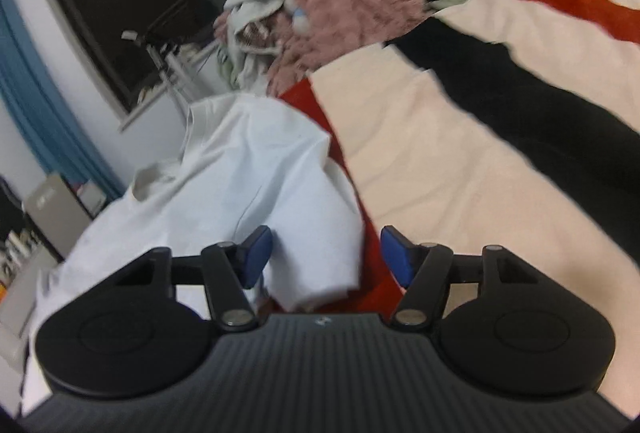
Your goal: Fold clothes
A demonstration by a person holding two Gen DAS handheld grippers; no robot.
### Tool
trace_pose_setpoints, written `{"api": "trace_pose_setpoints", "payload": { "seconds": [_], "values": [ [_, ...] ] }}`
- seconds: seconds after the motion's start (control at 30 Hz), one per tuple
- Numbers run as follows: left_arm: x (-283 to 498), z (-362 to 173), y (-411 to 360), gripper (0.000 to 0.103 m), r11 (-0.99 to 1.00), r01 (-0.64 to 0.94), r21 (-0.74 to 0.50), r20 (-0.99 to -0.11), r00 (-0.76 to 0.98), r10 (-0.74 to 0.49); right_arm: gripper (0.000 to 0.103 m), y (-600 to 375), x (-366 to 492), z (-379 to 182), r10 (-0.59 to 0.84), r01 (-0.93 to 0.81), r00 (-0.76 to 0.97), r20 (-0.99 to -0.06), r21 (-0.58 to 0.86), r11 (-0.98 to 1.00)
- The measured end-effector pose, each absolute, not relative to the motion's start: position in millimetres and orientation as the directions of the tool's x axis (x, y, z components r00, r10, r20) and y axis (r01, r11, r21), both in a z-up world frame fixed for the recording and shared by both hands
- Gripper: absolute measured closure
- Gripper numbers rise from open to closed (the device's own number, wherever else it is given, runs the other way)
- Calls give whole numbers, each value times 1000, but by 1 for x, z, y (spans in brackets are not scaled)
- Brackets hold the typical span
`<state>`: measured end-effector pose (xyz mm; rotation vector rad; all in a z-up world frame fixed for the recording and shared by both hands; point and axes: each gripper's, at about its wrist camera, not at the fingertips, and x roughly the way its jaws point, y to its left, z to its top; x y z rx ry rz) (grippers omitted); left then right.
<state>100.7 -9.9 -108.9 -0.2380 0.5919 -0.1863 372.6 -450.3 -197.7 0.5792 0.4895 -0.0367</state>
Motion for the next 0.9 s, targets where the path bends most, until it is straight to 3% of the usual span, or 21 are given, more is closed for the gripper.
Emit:
{"api": "trace_pose_setpoints", "payload": {
  "seconds": [0.03, 0.07, 0.13, 0.33, 0.53, 0.7, 0.73, 0.8, 0.87, 0.9],
  "values": [
    [101, -112, -9, 18, 953, 116, -278, -527, 811, -252, 49, -445, 382, -194, 114, 142, 880, -461, 484, 864],
    [102, -114, -8, 18, 951, 122, -284, -528, 808, -261, 68, -439, 391, -190, 125, 114, 875, -468, 450, 885],
    [105, -118, -6, 18, 948, 112, -298, -537, 802, -263, 95, -428, 408, -183, 143, 59, 864, -483, 379, 923],
    [117, -122, 2, 18, 930, 65, -361, -546, 794, -268, 97, -440, 432, -131, -86, 110, 897, -434, 30, 993],
    [129, -132, 5, 18, 927, 59, -371, -565, 777, -276, 97, -492, 487, -128, -322, 261, 849, -419, -196, 945],
    [136, -137, -2, 17, 942, 81, -327, -565, 782, -264, 95, -493, 501, -164, -313, 246, 850, -423, -207, 947],
    [138, -138, -3, 17, 944, 86, -318, -564, 783, -262, 93, -494, 500, -166, -302, 251, 855, -422, -173, 952],
    [140, -139, -6, 17, 948, 95, -303, -564, 785, -258, 73, -496, 495, -169, -280, 263, 860, -426, -100, 960],
    [140, -139, -9, 17, 952, 105, -287, -562, 786, -256, 20, -496, 486, -164, -264, 273, 866, -425, -40, 961],
    [139, -139, -11, 17, 954, 107, -280, -563, 787, -253, 15, -496, 480, -160, -255, 275, 872, -418, -12, 961]
  ]
}}
